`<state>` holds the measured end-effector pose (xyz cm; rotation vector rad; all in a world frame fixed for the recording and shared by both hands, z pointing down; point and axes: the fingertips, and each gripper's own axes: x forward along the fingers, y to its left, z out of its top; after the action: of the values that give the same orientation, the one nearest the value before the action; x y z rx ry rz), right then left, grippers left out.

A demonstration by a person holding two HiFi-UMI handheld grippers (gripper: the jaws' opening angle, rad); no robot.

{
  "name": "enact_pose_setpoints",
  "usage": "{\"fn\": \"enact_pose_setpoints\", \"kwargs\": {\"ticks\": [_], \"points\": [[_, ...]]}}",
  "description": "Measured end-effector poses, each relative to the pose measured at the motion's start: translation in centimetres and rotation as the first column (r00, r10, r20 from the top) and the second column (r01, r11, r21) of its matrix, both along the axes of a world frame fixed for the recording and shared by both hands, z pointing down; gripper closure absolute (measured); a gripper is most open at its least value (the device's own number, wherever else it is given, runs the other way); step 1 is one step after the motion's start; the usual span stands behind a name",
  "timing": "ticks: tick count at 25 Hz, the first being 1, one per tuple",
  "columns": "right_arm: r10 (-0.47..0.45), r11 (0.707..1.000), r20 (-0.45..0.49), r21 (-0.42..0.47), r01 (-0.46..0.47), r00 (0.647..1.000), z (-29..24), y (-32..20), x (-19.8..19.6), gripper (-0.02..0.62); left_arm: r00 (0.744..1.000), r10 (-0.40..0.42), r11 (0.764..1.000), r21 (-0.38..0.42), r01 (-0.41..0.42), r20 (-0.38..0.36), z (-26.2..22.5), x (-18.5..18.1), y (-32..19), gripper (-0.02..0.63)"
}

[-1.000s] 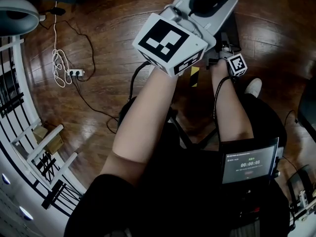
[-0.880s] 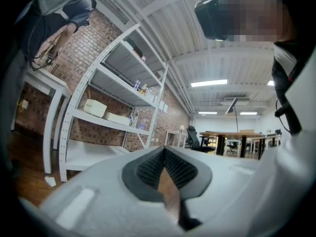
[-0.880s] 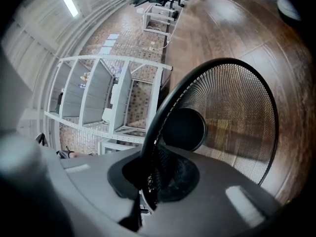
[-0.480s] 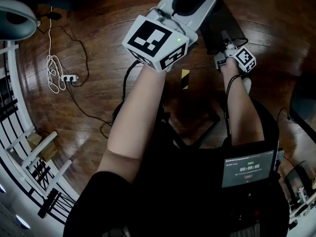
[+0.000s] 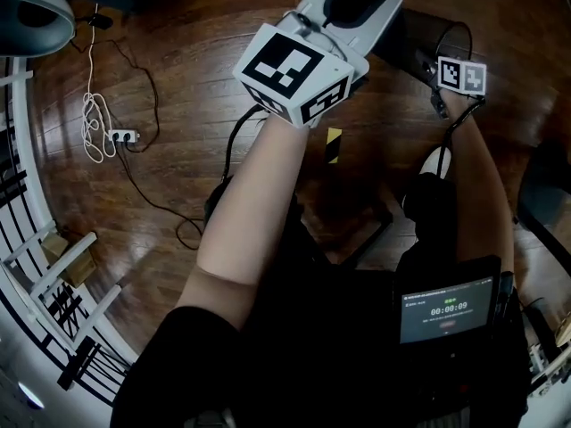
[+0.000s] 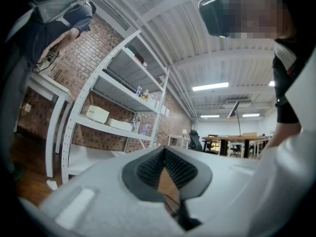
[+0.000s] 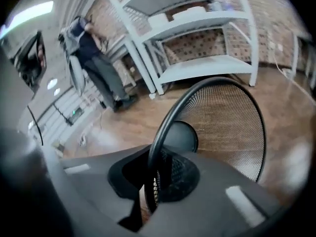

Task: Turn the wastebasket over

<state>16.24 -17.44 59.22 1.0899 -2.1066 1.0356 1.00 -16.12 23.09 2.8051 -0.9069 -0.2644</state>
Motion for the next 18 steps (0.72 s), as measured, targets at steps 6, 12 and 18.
{"fn": "enact_pose_setpoints", "kwargs": {"ticks": [6,12,18], "points": [[-0.361,0.931,-0.393,-0.097,0.353,0.846,3.7,0.2,-0.1,0.575,1.0,-0.011,1.0,-0.003,0.011,-0.003,0.2,0.1,-0.3,0.604],[-0.655,0.672,-0.62,-0.219,0.707,0.431,4.0,0.9,-4.3,0.565,1.0,-0.015,1.0,-0.001,0.015,-0.007,0.0,-0.1,-0.6,0.604],[-0.726,0.519,-0.642,-0.278,0.809,0.245,5.5,2.1,-6.1,0.565,0.999,-0.032,0.999,0.001,0.032,-0.012,-0.2,-0.5,-0.7,0.604]]}}
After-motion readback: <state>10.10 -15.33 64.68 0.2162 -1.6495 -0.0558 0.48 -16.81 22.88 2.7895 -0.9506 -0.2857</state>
